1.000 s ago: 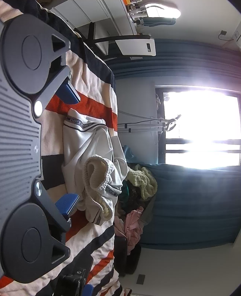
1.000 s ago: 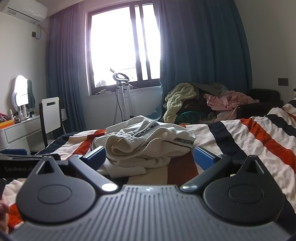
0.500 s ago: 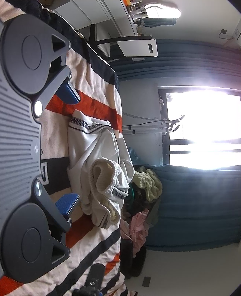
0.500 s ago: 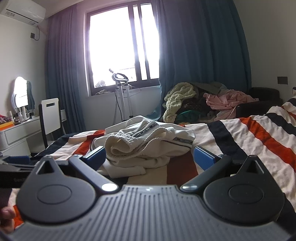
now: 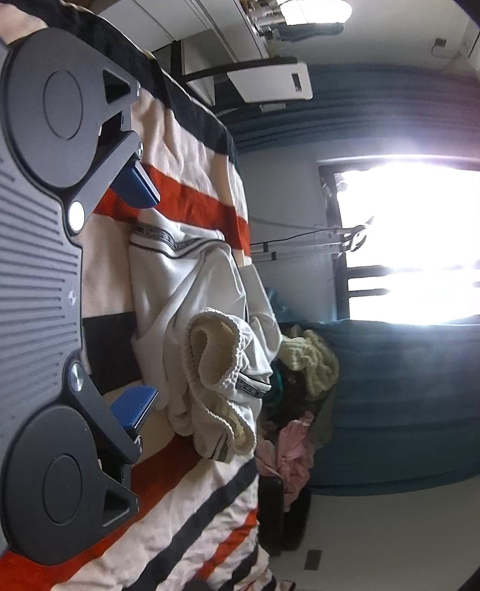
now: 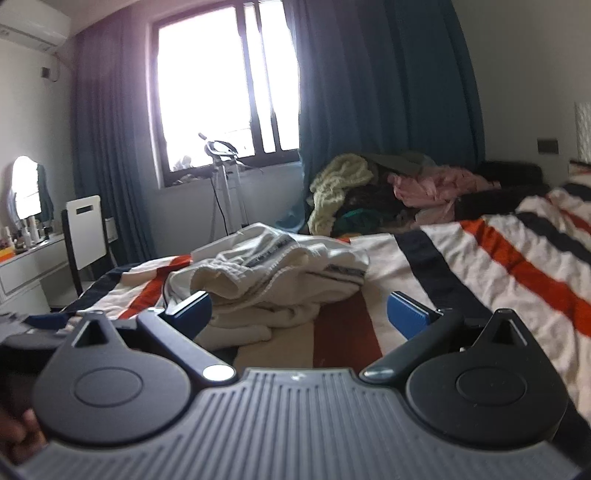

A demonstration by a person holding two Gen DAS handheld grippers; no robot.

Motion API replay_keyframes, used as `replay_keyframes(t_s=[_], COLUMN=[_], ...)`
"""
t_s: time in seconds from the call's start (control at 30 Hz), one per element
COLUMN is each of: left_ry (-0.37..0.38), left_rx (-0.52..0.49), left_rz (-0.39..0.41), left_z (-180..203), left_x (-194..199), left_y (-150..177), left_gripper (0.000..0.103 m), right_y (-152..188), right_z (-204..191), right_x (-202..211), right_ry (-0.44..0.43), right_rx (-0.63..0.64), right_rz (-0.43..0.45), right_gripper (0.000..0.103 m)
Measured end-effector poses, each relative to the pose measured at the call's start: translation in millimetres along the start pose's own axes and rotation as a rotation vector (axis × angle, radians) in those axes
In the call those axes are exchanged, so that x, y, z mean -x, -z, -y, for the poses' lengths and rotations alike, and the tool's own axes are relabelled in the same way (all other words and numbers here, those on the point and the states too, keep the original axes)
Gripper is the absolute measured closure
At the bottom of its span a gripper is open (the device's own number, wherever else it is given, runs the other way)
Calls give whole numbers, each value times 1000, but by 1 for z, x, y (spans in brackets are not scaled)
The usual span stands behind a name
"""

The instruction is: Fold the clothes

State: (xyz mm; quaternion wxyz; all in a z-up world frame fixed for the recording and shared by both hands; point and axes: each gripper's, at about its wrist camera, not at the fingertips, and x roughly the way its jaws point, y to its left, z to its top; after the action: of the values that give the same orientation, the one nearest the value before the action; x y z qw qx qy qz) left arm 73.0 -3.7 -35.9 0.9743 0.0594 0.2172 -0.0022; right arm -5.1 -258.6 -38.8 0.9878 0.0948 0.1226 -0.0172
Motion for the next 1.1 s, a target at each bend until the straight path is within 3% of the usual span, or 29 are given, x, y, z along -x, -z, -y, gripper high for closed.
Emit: replay_keyframes(t_s=[0.17, 0.33, 0.57, 0.63, 0.67, 0.73, 0.8, 0.97, 1.1], left_ry=[-65, -102, -20, 38, 70, 107, 138, 192, 204], left_rx=[-26, -109, -206, -189, -179, -151, -105, 80, 178], left_rz=[-39, -12, 68, 101, 115, 152, 181, 201, 206], left_z=[7, 20, 42, 46, 47, 48, 47, 28, 3], left_x=[-75, -150, -220, -223, -224, -221, -216, -190, -141], left_y=[-24, -43, -62, -70, -75, -85, -95, -121, -130], left_gripper=[0, 0, 5, 13, 24, 45, 80, 85, 88], right_y=[6, 12, 26, 30, 32, 35, 37, 37, 29], right_z=[9, 18, 25, 29, 32, 34, 35, 35, 28], right_x=[-11, -26, -71, -85, -93, -108, -120, -144, -161], right_ry=[12, 8, 36, 61, 73, 89, 82, 55, 57], right_rx=[-44, -103, -118, -124, -128, -141, -161, -204, -214], right_rz=[-50, -97, -128, -114, -104, -97, -93, -63, -42], right_gripper=[0, 0, 0, 0, 0, 0, 0, 0, 0])
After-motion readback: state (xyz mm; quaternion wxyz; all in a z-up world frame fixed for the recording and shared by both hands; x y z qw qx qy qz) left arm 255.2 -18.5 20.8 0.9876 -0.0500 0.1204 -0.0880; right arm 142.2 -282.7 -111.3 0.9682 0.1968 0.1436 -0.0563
